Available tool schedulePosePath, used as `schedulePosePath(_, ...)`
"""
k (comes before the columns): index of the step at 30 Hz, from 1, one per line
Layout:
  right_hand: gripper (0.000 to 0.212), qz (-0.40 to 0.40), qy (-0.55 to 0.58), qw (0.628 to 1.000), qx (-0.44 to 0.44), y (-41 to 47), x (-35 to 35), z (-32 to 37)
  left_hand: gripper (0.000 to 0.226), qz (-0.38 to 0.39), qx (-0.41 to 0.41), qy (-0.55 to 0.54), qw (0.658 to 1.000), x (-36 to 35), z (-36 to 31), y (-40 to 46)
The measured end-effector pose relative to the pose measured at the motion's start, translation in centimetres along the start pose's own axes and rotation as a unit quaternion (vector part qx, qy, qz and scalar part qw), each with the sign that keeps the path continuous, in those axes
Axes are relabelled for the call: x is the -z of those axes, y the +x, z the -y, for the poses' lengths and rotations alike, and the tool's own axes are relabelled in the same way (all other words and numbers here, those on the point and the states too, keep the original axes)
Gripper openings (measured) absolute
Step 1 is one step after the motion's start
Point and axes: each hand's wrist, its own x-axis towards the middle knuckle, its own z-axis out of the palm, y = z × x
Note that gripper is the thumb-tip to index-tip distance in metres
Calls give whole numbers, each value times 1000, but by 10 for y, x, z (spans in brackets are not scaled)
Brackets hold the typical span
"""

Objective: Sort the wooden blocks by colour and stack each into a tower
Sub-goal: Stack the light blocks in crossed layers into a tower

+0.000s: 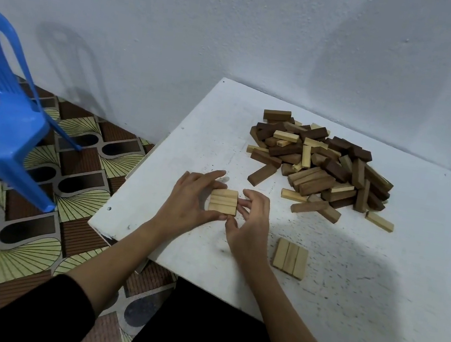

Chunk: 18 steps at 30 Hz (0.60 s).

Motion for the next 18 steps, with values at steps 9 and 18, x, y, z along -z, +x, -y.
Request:
schedulePosePath(9, 55, 1, -3, 1000, -3, 0, 1, 2, 82, 5, 0, -13, 1000, 0, 0, 0)
schedulePosePath(18, 55, 2, -9, 1000, -4, 0, 1, 1, 93, 9, 0, -49, 999, 2, 4, -2)
